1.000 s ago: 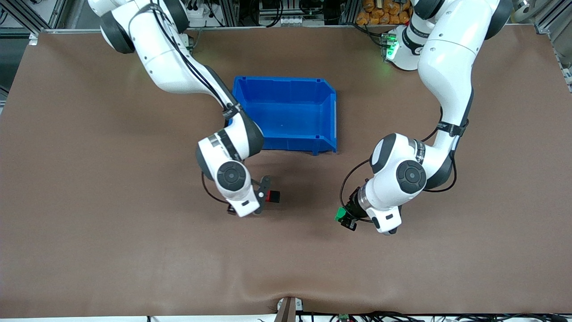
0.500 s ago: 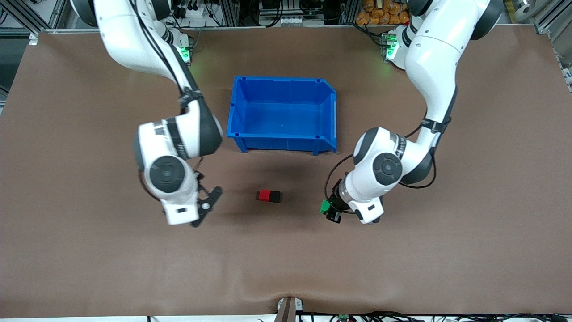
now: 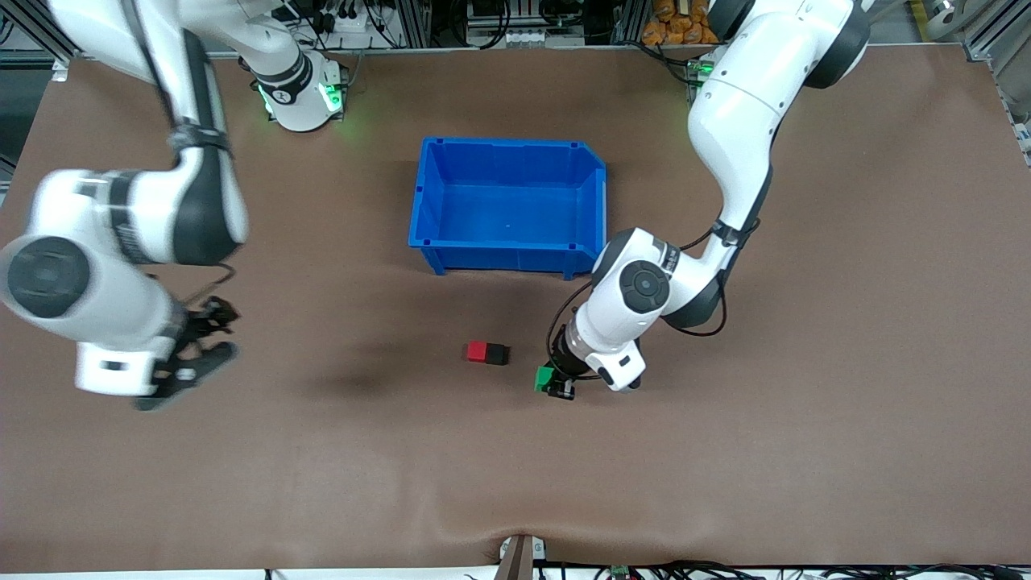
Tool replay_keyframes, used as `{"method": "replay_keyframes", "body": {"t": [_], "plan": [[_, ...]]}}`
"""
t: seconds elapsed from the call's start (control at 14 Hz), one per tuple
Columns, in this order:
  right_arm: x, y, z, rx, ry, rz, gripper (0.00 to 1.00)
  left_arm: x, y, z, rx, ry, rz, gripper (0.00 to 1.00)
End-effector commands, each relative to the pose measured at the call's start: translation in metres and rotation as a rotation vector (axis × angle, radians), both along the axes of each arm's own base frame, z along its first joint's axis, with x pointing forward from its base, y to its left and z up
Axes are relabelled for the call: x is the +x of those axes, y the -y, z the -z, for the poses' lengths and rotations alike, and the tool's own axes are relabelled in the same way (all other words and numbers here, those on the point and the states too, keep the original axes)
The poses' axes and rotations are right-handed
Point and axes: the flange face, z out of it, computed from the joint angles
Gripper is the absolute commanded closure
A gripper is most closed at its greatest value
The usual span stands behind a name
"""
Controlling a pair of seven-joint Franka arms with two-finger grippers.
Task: Attach green and red cubes to black cube
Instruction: 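Withdraw the right gripper while the left gripper carries green toward black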
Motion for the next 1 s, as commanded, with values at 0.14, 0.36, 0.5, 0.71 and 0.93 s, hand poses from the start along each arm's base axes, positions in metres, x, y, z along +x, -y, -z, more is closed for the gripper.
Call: {"method": "replay_keyframes", "body": {"t": [0.14,0.36,0.5,0.71,0.93], "plan": [[-0.031,0.084,-0.032,0.109,0.043,0.214,0.0,-0.014,0.033,0.023,-0.002,-0.009,0.011,1.0],[-0.052,0.098,-0.05,0.171,0.064,0.35,0.0,-0.025,0.042,0.033,0.031,-0.028,0.011,1.0],[-0.065,0.087,-0.058,0.189,0.07,0.443,0.0,-0.03,0.047,0.04,0.04,-0.037,0.021,1.0],[-0.091,0.073,-0.072,0.208,0.077,0.51,0.0,-0.037,0.052,0.047,0.06,-0.045,0.035,1.0],[-0.117,0.068,-0.083,0.21,0.061,0.553,0.0,-0.042,0.055,0.053,0.081,-0.067,0.047,1.0]]}}
